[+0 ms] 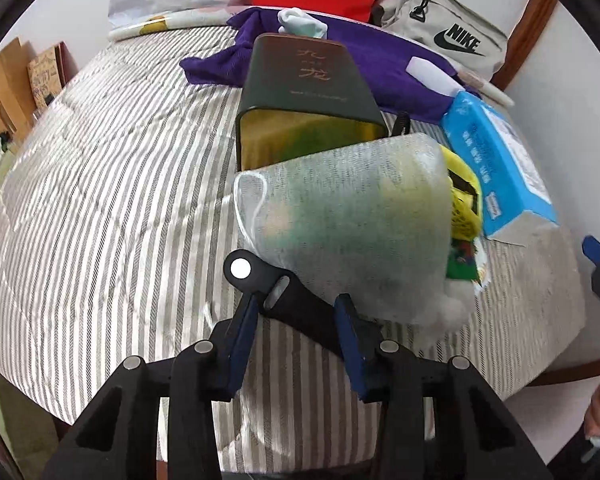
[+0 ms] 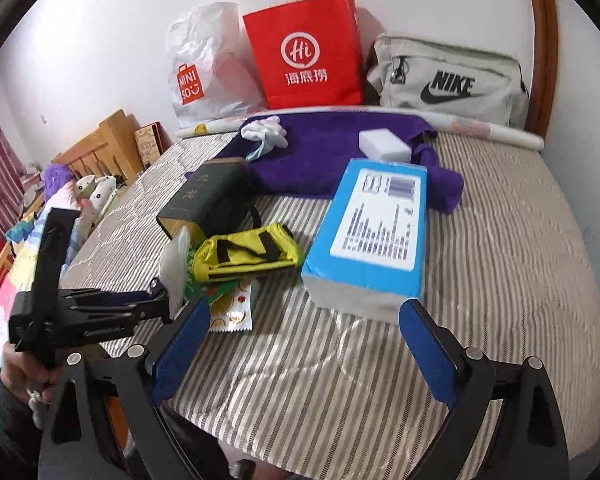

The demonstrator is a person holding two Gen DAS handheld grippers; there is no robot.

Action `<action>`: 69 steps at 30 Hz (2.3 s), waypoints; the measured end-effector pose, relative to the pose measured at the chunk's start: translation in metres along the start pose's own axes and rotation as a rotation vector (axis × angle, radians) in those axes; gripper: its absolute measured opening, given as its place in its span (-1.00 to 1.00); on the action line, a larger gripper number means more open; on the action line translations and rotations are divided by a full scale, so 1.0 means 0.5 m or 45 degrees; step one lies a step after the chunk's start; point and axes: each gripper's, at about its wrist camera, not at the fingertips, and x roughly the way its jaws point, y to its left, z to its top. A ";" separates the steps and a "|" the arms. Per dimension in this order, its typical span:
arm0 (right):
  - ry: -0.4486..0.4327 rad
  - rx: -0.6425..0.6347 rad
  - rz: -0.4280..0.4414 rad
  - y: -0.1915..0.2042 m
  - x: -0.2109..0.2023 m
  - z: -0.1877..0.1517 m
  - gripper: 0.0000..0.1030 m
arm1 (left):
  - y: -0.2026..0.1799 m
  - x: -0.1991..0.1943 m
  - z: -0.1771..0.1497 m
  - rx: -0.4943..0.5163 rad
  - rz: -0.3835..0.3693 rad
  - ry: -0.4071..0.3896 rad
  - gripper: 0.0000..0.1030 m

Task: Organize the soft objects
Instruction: 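Move the left tool to the white mesh bag and grasp it, then lift the mesh bag with the left tool while the right tool grasps the yellow pouch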

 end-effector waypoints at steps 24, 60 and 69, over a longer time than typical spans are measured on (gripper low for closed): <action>0.094 -0.282 0.070 0.155 0.171 0.058 0.41 | 0.128 -0.018 -0.014 -0.062 0.050 -0.082 -0.69; 0.103 -0.230 0.095 0.083 -0.014 -0.060 -0.68 | 0.106 -0.001 0.006 0.005 0.044 -0.202 -0.75; 0.121 -0.216 0.063 0.061 -0.012 -0.100 -0.67 | 0.115 -0.042 -0.015 -0.008 -0.007 -0.254 -0.88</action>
